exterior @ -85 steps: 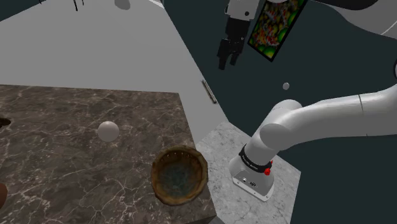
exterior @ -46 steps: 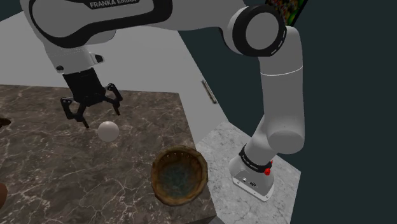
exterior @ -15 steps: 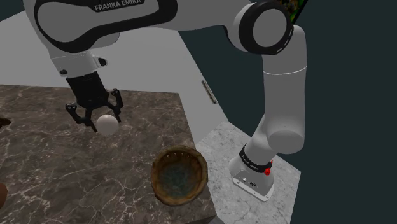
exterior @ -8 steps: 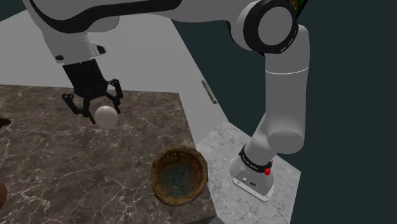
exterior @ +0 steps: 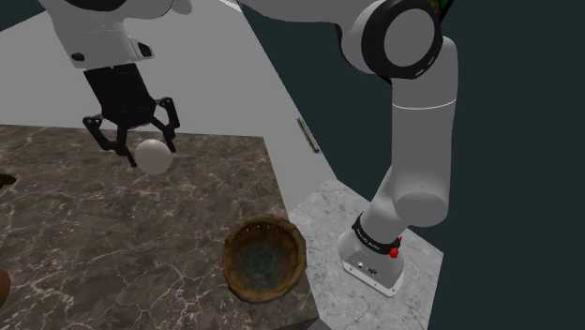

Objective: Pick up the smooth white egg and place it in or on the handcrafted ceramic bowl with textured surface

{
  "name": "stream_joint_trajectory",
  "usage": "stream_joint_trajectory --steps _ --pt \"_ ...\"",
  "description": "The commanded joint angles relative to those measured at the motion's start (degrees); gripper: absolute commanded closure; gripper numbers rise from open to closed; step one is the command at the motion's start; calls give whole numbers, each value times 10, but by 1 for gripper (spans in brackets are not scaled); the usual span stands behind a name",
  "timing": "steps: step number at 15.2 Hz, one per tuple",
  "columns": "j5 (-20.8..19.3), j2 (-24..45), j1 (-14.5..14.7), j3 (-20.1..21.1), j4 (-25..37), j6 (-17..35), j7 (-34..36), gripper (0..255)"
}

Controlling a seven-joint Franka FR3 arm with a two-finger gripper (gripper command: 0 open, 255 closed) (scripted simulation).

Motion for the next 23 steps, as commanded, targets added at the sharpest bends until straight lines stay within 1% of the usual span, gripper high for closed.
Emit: stream_joint_trajectory --steps 1,11,13,16,19,23 --pt "2 -3 1 1 12 -14 3 255" --pt "3 1 8 4 92 -88 16 255" --pt "24 -57 -6 11 6 -58 14 255" --pt "55 -136 -21 20 -99 -25 9 255" --pt "87 -209 -28 26 -188 -3 3 255" --pt "130 -302 -29 32 -287 14 -6 255"
